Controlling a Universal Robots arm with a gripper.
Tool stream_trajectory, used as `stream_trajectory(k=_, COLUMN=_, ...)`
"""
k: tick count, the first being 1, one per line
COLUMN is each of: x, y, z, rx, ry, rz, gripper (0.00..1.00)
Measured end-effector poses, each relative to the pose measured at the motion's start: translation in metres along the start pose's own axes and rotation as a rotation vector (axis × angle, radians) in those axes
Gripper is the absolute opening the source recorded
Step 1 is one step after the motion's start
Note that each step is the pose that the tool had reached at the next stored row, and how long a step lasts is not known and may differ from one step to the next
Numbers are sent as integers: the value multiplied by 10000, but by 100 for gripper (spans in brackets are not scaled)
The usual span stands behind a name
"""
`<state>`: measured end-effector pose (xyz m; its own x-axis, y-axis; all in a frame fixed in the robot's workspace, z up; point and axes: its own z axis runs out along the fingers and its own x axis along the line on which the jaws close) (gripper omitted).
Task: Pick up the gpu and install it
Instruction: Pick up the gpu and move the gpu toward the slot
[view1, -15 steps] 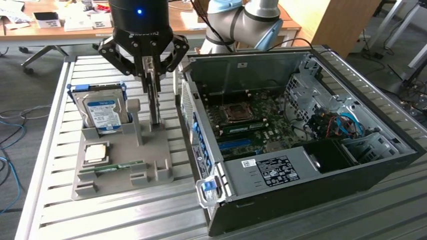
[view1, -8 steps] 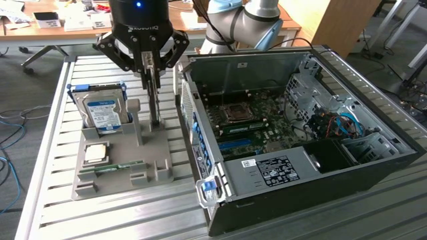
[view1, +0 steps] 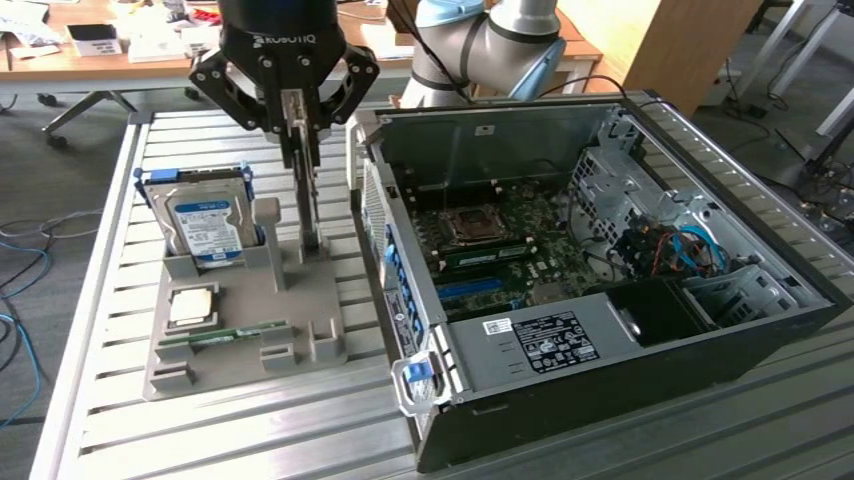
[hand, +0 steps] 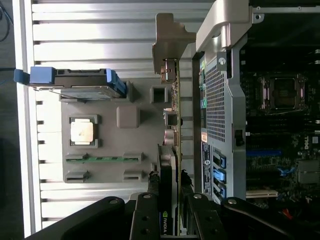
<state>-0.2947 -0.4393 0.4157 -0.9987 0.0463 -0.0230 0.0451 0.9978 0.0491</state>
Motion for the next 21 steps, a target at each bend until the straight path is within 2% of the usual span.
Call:
stream_trajectory(k=8, x=-2, y=3, z=-55, rx=-1, ry=-1, rz=-1, gripper=27)
stream_trajectory(k=21, x=-30, y=4, z=-55, rx=0, ry=0, rz=-1, gripper=27)
